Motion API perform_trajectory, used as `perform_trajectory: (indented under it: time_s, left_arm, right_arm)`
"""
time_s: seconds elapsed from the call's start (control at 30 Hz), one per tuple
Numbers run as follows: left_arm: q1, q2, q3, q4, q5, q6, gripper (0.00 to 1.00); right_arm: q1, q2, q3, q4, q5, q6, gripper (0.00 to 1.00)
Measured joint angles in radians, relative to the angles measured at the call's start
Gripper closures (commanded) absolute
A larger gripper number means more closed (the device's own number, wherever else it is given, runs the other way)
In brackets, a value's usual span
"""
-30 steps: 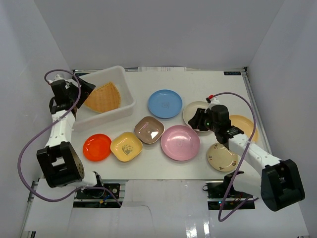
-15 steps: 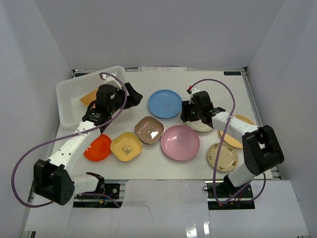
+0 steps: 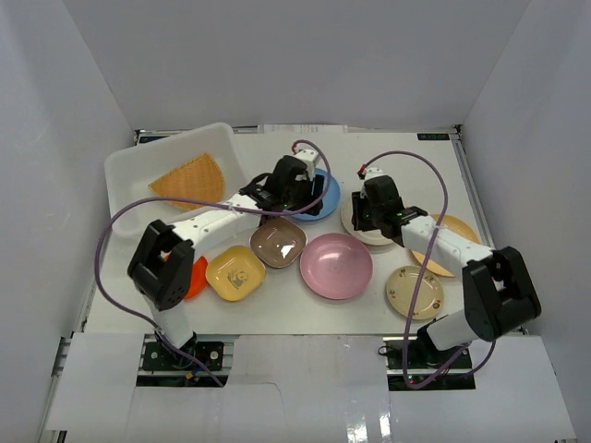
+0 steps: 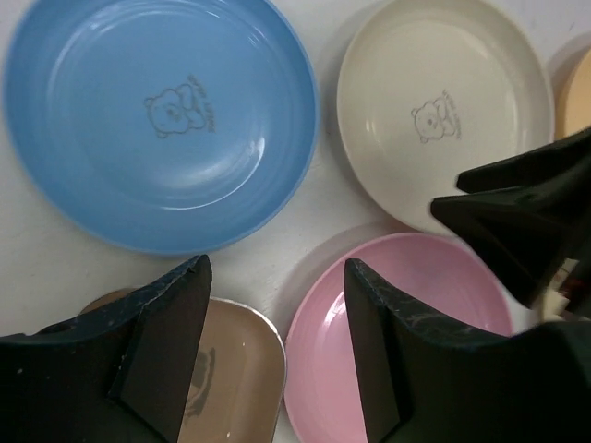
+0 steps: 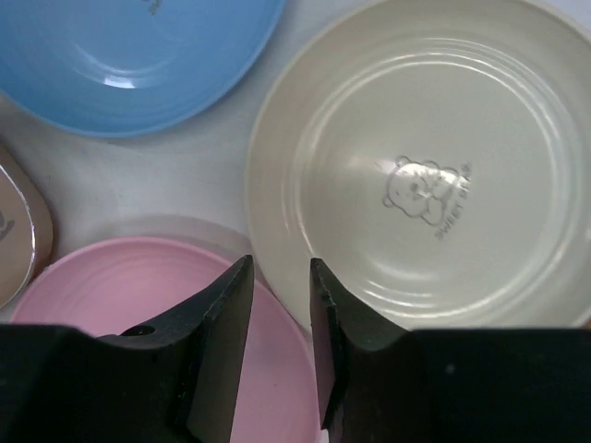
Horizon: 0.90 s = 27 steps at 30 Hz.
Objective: Place the plates into the plastic bin on the countertop
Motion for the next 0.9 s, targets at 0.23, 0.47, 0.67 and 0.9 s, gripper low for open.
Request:
perform_trajectory:
  time_s: [0.23,0.47,0.67,0.9]
  left_arm:
    - [-0.092,0.301,0.218,-0.062,-0.039,0.151,0.33]
    - [-0.102,0.469,0.325,-0.119,-0.053,0.229,0.36]
    - [-0.101,0.516,0.383,-0.137,-0.105,0.263,0.53]
    - [-0.102,0.540,0.446,-0.116,-0.167,0.328,1.00]
  right_arm:
    - [-0.094,-0.230,-0.135,0.005,0.023,0.023,0.70]
    - [-0.135,-0.304,-0.229,0.006,-0.010,0.046,0.71]
    - [-0.136,-0.313,-0.259,0.019,-0.063,0.057,0.69]
    - [-0.136,-0.309,-0.263,0.042,-0.090,0.064,0.48]
